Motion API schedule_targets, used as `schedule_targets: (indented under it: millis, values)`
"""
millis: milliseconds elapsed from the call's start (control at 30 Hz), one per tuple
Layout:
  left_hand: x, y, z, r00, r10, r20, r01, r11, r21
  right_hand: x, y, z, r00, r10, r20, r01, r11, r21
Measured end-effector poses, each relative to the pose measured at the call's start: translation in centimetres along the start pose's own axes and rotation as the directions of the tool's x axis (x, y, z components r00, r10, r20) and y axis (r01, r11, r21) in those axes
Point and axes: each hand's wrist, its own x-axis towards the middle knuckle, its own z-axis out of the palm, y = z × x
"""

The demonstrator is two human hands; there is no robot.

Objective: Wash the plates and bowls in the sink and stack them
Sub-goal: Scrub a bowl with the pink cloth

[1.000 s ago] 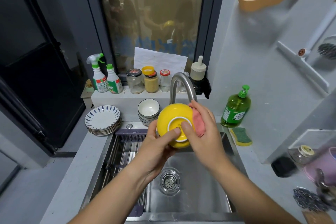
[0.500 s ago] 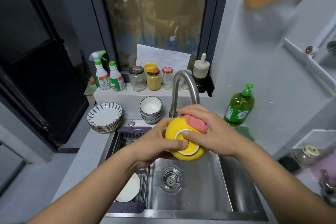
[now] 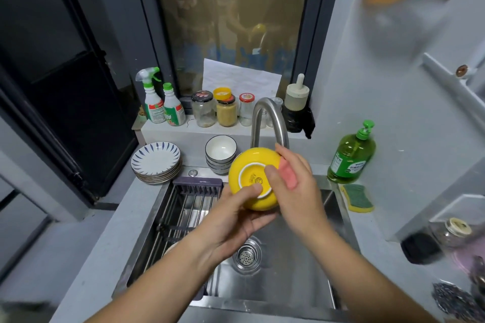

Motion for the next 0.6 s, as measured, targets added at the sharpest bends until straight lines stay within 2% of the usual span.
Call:
schedule_targets:
  millis: [100,167,300,400,467,600]
  values:
    - [-0.6,0.4,0.0,0.999,-0.031,-0.038,0.035,0.992,0.125,1.1,-0.3,-1.4,0.993,0.025,0.114,-0.018,0.998,-0.064]
    - [-1.0,0.9,-0.3,0.998,-0.062,-0.033,0.069,0.96,0.271,2.0,-0.5,-2.5,0.979,0.049,0.197,-0.033,0.996,-0.086]
    - [-1.4,2.4,-1.1,0.998,0.014,-0.059,0.016,0.88,0.475,3.5,-1.1,-3.5,0.903,0.101,0.417,-0.04,0.988,-0.152]
    - [-1.6,3.4,-1.4,0.999,-0.021,-0.031,0.034,0.848,0.529,3.8,-1.2,-3.1,0.844,0.146,0.516,-0.058,0.981,-0.184]
    - [-1.8,3.3,-1.9,0.999,0.004,-0.042,0.017,0.873,0.487,3.8,-1.0,-2.0,0.855,0.12,0.504,-0.049,0.987,-0.152]
    - [-1.7,2.6,-4.0,0.98,0.147,-0.134,-0.095,0.937,0.335,2.0,0.2,2.2,0.937,-0.012,0.35,0.04,0.997,-0.072]
